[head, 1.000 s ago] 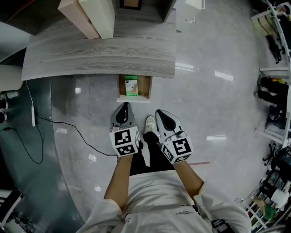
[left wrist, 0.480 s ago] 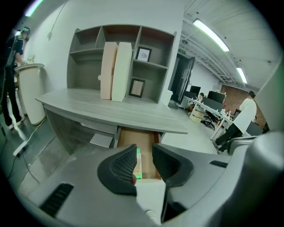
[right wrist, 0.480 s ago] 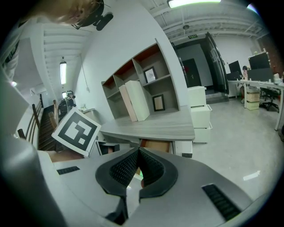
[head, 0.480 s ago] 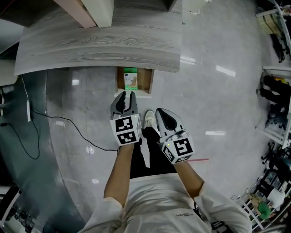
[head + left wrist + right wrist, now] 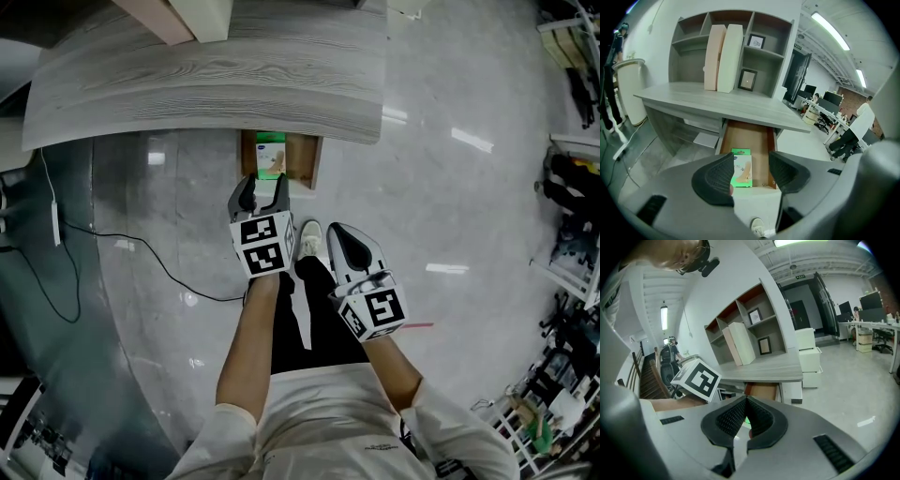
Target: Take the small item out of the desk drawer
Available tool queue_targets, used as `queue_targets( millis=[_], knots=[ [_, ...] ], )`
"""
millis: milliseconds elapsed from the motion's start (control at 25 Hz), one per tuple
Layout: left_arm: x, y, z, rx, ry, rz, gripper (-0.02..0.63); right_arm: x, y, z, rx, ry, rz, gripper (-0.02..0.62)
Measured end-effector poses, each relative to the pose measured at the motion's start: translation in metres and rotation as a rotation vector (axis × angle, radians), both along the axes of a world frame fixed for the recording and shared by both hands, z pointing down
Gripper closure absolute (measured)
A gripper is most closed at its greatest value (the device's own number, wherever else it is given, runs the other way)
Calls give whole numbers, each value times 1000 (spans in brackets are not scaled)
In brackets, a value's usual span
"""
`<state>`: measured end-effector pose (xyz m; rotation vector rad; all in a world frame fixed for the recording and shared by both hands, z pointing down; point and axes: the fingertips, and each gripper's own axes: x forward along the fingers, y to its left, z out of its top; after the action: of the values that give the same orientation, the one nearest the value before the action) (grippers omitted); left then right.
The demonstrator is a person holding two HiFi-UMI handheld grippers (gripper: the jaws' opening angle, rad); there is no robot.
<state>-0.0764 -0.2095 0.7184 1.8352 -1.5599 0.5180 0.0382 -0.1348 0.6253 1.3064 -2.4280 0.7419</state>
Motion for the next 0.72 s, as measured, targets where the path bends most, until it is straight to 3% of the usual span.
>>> queue_targets(
  millis=[480, 720],
  knots=[
    [4, -20, 54, -98, -11, 30, 270, -1, -2, 19, -22, 16, -30, 565],
    [7, -30, 78, -164, -20, 30, 252, 1, -2, 28, -37, 16, -34, 565]
  ],
)
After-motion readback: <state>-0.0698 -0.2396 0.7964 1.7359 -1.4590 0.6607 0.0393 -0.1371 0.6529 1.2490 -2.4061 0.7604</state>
